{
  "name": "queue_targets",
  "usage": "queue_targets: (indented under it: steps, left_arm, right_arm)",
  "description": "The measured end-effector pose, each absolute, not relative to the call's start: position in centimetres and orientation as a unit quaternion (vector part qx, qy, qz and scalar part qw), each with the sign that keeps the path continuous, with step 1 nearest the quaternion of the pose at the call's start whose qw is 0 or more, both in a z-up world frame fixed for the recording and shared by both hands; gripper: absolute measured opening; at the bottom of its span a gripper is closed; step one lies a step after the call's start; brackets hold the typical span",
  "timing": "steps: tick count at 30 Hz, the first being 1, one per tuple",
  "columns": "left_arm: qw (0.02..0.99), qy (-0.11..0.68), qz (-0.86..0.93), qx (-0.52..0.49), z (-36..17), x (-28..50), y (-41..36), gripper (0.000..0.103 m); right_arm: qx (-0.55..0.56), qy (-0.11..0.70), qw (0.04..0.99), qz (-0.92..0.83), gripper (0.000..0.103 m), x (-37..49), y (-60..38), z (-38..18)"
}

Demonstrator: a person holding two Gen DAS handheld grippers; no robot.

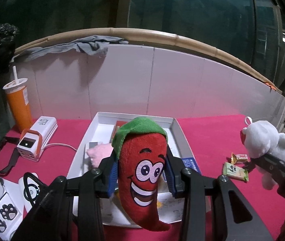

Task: Organize objects
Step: 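Lift the chili plush and bunny plush and carry them toward the tray, then open both tools to drop the chili plush and bunny plush into the tray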

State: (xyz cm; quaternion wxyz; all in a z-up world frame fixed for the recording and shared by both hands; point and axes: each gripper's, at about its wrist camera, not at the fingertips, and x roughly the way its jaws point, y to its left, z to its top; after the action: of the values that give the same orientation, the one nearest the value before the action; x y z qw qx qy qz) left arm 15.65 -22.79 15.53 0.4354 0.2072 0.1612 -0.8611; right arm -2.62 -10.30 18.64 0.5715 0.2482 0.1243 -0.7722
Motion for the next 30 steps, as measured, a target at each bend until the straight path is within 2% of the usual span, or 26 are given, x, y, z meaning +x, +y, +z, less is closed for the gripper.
queue_targets:
  steps: [19, 30]
  left_arm:
    - [0.458, 0.171, -0.842, 0.23, 14.7, 15.7, -29.0, 0.039]
    - [0.449, 0.186, -0.838, 0.25, 12.4, 14.2, -31.5, 0.04]
  right_arm:
    - [0.255, 0.152, 0.583, -0.756, 0.054, -0.6, -15.8, 18.3]
    - [0.278, 0.193, 0.561, -0.755, 0.054, -1.5, -22.9, 15.2]
